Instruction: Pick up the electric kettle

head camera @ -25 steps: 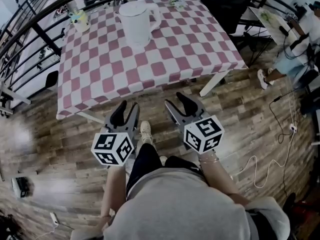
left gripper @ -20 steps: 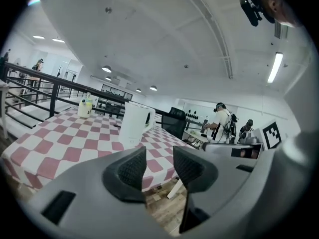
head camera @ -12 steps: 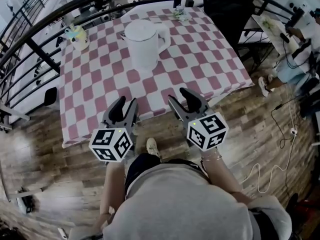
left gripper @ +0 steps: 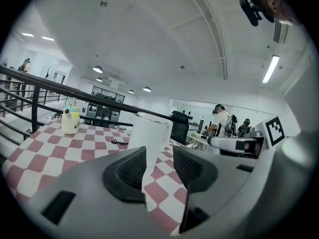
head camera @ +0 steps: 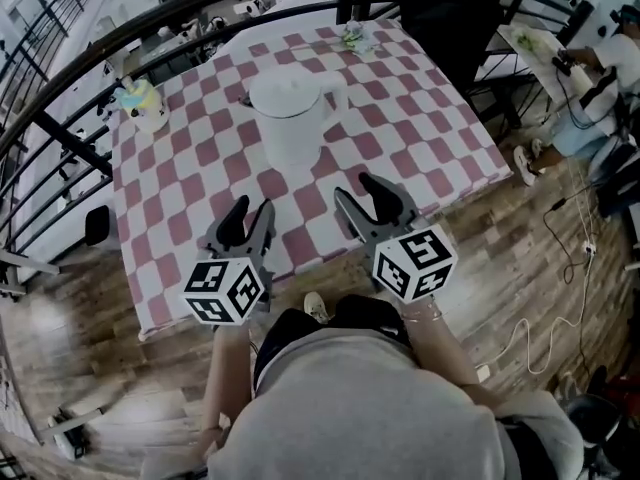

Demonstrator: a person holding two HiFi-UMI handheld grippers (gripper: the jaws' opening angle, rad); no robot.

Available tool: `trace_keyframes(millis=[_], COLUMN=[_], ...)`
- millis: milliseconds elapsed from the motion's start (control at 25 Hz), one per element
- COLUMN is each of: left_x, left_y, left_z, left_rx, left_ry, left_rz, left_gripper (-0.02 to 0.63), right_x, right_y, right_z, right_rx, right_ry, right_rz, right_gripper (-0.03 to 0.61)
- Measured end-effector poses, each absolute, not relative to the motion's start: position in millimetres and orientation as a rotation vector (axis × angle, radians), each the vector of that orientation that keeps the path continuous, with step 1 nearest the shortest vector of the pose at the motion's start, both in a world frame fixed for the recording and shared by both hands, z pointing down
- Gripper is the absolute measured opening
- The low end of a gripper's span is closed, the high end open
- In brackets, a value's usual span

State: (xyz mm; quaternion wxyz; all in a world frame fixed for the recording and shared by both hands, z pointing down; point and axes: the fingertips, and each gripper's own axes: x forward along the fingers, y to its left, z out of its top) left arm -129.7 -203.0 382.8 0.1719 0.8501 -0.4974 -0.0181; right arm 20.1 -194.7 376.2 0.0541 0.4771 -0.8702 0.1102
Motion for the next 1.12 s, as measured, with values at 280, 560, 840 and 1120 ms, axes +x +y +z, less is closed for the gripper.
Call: trace_keyframes(millis=[280, 560, 840, 1120], left_x=[-131.6, -141.7, -146.6, -146.7], left_y=[-217.8, -234.8, -270.0, -303.1], left_z=[391.7, 408.2, 412.1, 424.2], left_rx=[2.393, 2.32, 2.296, 2.28], left_ry=[-1.387, -1.415, -1.482, -1.477], left_rz=[-0.078, -0.057, -0.029, 0.02], left_gripper=[0.166, 0.166, 0.173, 0.201], right_x=[27.6, 26.4, 46.5, 65.6], right_y=[-209.9, -241.5, -290.4, -345.4], right_z=[383.0, 396.4, 410.8, 422.5], right_rx=[1.475, 1.425, 1.405, 1.394], right_ry=[-2.594, -2.57, -2.52, -2.477], right_rz=[0.347, 0.383, 0.395, 0.375], right_gripper=[0.192, 0.192, 0.193, 0.192])
